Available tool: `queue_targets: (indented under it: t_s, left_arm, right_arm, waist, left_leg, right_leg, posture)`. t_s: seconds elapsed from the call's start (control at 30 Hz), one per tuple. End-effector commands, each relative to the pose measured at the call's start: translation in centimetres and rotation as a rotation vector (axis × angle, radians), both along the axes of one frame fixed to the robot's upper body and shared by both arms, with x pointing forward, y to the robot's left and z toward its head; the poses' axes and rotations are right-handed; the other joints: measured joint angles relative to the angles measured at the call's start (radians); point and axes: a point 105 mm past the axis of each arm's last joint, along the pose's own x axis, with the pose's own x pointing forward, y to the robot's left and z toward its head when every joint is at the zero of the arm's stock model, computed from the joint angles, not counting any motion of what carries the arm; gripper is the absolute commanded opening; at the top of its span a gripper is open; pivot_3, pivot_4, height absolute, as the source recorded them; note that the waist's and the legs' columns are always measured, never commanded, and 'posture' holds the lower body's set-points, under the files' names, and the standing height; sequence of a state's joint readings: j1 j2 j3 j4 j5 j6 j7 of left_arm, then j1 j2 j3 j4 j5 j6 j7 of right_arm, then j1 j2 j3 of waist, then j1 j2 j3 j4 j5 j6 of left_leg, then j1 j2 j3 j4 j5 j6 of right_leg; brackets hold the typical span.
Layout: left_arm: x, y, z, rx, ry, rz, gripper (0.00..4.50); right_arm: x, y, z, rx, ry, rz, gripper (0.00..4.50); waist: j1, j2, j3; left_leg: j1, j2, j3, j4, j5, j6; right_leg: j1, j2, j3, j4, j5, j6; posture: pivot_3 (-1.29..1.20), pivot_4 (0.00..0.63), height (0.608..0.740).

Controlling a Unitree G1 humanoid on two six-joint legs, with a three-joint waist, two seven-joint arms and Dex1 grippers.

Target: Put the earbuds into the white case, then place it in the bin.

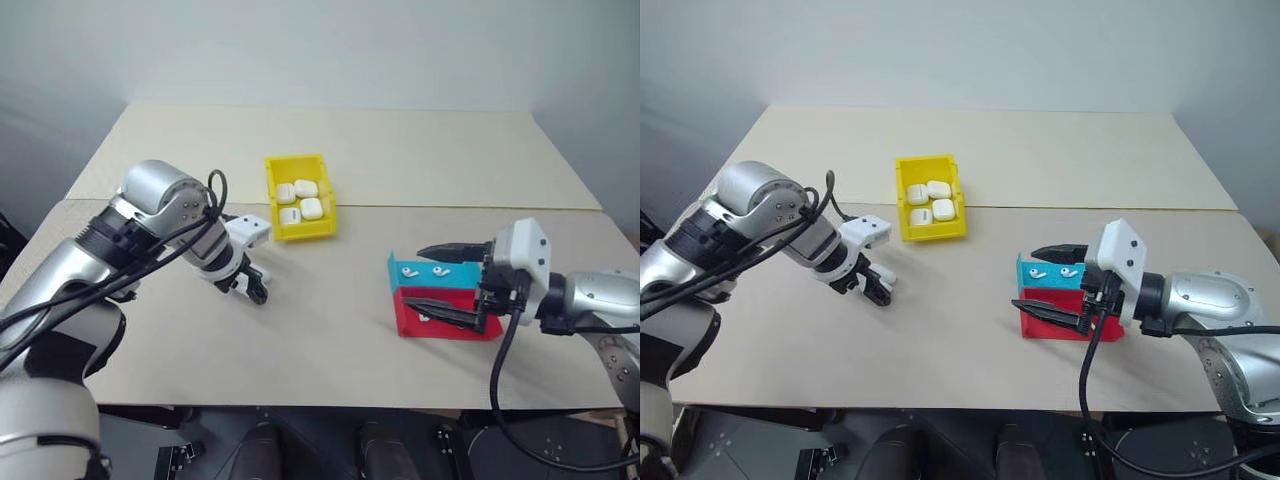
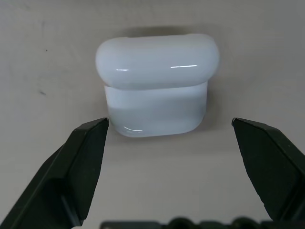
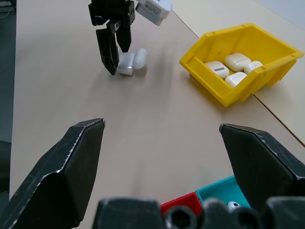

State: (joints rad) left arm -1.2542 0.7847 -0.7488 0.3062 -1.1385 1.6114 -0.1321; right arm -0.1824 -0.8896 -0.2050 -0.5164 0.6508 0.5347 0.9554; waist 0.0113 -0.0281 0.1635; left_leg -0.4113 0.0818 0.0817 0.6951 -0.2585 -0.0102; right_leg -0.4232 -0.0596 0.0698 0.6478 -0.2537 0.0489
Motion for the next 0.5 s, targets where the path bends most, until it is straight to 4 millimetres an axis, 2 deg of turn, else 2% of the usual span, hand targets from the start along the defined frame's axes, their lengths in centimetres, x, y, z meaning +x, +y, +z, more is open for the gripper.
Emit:
queue_targets:
  t_s: [0.03,0.43,0.5]
  left_arm:
    - [0.7,-0.3,1.0,0.005,-0.042,0.007,4.5]
    - [1.5,0.1,0.1,0.038,-0.056,0.052,4.5]
    - [1.6,0.1,0.0,0.043,-0.067,0.055,4.12]
  right_arm:
    - [-0.5,0.2,1.0,0.016,-0.039,0.005,4.48]
    - [-0.6,0.3,1.1,0.025,-0.037,0.0,4.48]
    - [-0.6,0.3,1.2,0.028,-0.038,0.003,4.5]
  waist:
    - [0.0,0.0,0.0]
    - [0.0,0.0,0.0]
    - [0.0,0.0,0.0]
  left_leg:
    - [0.0,0.0,0.0,0.0,0.0,0.0]
    - [0.0,0.0,0.0,0.0,0.0,0.0]
    - [0.0,0.0,0.0,0.0,0.0,0.0]
  right_leg:
    - [0.0,0.0,0.0,0.0,0.0,0.0]
    - [0.0,0.0,0.0,0.0,0.0,0.0]
    - [0.0,0.0,0.0,0.0,0.0,0.0]
  posture:
    - [0.0,0.15,0.74]
    - [0.0,0.15,0.74]
    - [0.0,0.15,0.74]
